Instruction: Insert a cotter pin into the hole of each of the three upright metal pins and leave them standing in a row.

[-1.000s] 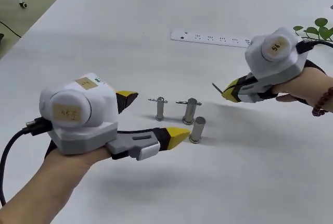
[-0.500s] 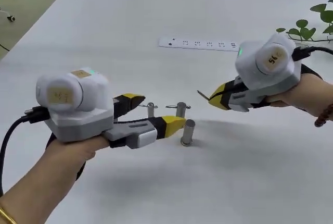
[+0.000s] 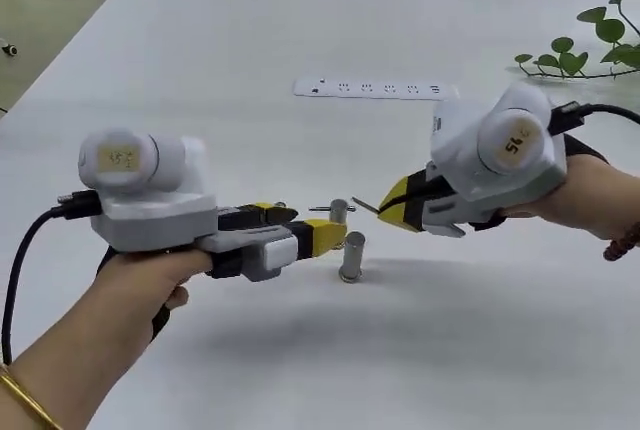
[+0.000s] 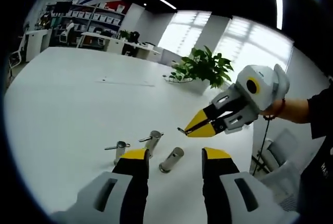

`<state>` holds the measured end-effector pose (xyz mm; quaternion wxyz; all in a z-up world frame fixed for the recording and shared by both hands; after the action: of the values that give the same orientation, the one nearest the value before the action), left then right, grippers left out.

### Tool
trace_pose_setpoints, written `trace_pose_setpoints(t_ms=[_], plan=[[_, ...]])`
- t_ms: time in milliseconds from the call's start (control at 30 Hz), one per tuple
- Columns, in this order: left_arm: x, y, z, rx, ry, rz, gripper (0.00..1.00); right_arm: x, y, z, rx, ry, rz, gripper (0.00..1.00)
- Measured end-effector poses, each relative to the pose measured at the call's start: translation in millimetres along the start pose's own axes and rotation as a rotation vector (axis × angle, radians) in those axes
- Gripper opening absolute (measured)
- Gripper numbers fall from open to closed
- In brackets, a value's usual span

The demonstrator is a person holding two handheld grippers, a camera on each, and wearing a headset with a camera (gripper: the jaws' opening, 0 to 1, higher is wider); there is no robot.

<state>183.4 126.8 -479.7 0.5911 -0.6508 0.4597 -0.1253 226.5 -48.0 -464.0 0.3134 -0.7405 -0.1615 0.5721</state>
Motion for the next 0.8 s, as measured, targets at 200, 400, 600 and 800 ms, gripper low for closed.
trace_pose_setpoints(t_ms=[200, 400, 600, 800], plan=[[0.5, 2.3, -2.6, -0.065, 0.03, 0.017, 0.27, 1.1, -3.2, 7.4, -0.058, -0.03, -0.005, 0.0], [1.1, 2.9, -5.2, -0.095, 0.049, 0.024, 0.21, 1.8, -7.4, 20.7, -0.134, -0.045, 0.0, 0.0], [2.6, 3.2, -9.3, -0.109, 0.076, 0.027, 0.15, 3.5, -11.0, 28.4, -0.165, -0.063, -0.004, 0.0], [4.0, 2.8, -12.5, -0.111, 0.092, 0.027, 0.12, 4.8, -14.9, 34.2, -0.186, -0.076, -0.01, 0.0]])
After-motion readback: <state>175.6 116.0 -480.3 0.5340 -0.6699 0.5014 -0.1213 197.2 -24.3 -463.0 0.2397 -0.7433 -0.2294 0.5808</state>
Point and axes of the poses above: the centre of the closed fingertips' face, and the gripper's own axes: x roughly forward along the fingers, z roughly to its left, y roughly out of its underside, the point moved 9 cm from there along -x, roughly backward along the fingers, and after that the axes turned 13 degrees about x, right-handed, at the moved point
